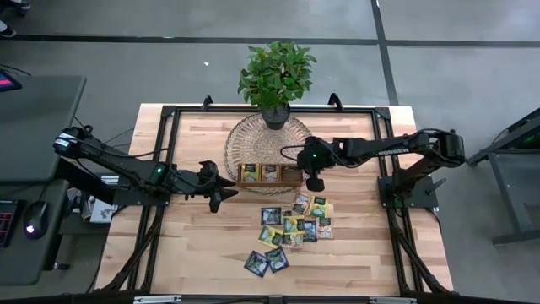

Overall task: Pick & Place Tea
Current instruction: Put the violet tea bag into the right section of the wooden organizer

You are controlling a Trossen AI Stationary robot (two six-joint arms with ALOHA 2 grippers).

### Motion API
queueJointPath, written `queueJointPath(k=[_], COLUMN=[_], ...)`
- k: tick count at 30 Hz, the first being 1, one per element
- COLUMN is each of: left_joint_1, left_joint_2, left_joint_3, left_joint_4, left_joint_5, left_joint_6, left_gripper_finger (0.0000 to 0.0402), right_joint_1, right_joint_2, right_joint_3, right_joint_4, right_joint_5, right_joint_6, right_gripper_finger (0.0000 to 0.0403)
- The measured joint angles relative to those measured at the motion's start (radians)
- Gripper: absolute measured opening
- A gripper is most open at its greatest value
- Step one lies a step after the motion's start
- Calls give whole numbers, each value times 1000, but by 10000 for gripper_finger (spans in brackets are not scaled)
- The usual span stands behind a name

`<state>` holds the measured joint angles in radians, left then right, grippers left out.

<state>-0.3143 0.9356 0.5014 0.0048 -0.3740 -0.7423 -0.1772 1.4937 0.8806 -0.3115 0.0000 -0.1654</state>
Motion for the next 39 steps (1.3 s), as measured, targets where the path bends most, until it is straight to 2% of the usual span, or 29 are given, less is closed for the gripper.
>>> queueJointPath(k=[23, 34, 39], left_joint_1=[0, 0, 0], left_joint_2=[0, 0, 0], left_joint_3=[0, 0, 0], left_joint_4=[2, 3, 5], left_joint_5=[14, 24, 51], left_joint_6=[0, -3, -3], left_gripper_finger=[184, 184, 184], right_joint_1=[-13, -13, -13], right_joint_2=[0, 0, -48], right_joint_3=[1, 1, 1], right_joint_4=[0, 2, 10], right_joint_5=[-10, -8, -7], right_joint_6=[16, 31, 84], right_gripper_finger=[3, 101, 122])
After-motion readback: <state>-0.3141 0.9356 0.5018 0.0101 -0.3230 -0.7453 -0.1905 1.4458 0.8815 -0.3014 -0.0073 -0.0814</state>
